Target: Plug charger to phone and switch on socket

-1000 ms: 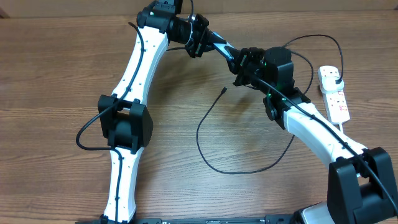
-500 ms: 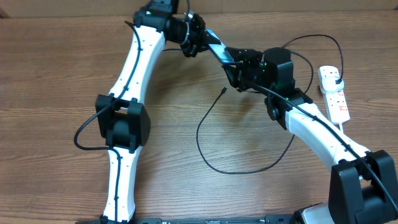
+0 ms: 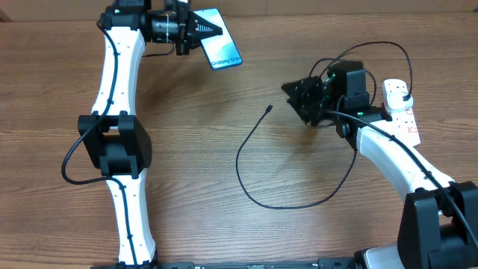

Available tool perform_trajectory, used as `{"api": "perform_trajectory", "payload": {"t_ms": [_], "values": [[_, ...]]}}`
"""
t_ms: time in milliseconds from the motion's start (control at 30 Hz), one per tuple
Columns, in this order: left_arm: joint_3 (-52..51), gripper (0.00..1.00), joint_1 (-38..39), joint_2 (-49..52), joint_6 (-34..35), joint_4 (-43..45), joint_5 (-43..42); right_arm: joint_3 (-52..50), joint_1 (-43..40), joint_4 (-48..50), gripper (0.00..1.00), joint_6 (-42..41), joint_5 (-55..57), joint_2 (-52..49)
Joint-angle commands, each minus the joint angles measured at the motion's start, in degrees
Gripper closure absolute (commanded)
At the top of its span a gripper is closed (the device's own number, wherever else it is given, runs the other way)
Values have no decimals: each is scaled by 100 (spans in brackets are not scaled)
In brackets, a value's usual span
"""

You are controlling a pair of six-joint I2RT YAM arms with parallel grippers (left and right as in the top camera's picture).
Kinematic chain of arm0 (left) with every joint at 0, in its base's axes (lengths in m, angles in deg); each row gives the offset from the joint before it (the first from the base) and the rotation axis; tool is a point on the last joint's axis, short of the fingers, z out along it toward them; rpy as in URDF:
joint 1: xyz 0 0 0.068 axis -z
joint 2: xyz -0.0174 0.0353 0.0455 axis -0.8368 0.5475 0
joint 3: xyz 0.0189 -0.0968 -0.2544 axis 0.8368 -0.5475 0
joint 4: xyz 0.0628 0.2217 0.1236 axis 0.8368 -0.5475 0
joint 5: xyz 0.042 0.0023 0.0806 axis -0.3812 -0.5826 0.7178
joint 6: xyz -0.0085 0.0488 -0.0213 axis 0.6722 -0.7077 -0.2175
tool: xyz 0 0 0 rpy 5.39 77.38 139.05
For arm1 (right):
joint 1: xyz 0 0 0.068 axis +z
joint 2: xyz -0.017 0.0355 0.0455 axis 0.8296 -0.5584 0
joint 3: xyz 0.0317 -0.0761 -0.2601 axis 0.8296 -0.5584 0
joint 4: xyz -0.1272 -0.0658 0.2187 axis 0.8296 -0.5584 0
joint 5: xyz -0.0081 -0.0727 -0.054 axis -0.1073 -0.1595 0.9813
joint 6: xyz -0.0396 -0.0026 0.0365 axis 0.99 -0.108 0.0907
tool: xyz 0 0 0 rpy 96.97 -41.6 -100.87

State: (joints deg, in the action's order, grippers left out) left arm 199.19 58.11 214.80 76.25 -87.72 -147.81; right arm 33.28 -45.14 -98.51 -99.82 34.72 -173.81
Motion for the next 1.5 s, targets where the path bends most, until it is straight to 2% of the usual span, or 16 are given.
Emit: {"api": "perform_trajectory", "payload": {"t_ms": [0, 167, 300, 433, 667, 767, 1000, 1033, 1067, 1133, 1167, 1467], "values": [[129, 96, 31, -46, -544, -13, -741, 557, 22, -671, 59, 1082, 234, 144], [129, 96, 22, -293, -658, -83, -245, 1429, 76, -2190, 57, 1650, 1058, 144], [129, 96, 57, -706, -903, -560, 807, 1773, 219, -2730, 56, 1694, 1569, 144], [129, 96, 76, -1051, -999, -922, 1561, 1773, 485, -2728, 56, 1604, 1941, 66], [129, 96, 50, -1462, -1110, -1211, 2371, 1773, 951, -2553, 58, 1499, 2262, -487], [129, 96, 50, -1517, -1123, -1384, 2771, 1773, 1029, -2352, 60, 1497, 2256, -765], [129, 96, 55, -1517, -1191, -1770, 3512, 1768, 1071, -2181, 59, 1320, 2260, -1145], [129, 96, 57, -1517, -1207, -1790, 3534, 1768, 1071, -2146, 55, 1320, 2260, -1167], [129, 96, 55, -1517, -1207, -1808, 3563, 1766, 1071, -2122, 46, 1320, 2258, -1187], [129, 96, 55, -1517, -1209, -1821, 3600, 1766, 1071, -2140, 7, 1325, 2256, -1187], [129, 96, 55, -1517, -1209, -1818, 3600, 1766, 1071, -2140, 0, 1325, 2253, -1187], [129, 96, 57, -1517, -1209, -1818, 3600, 1766, 1071, -2144, 0, 1327, 2258, -1187]]}}
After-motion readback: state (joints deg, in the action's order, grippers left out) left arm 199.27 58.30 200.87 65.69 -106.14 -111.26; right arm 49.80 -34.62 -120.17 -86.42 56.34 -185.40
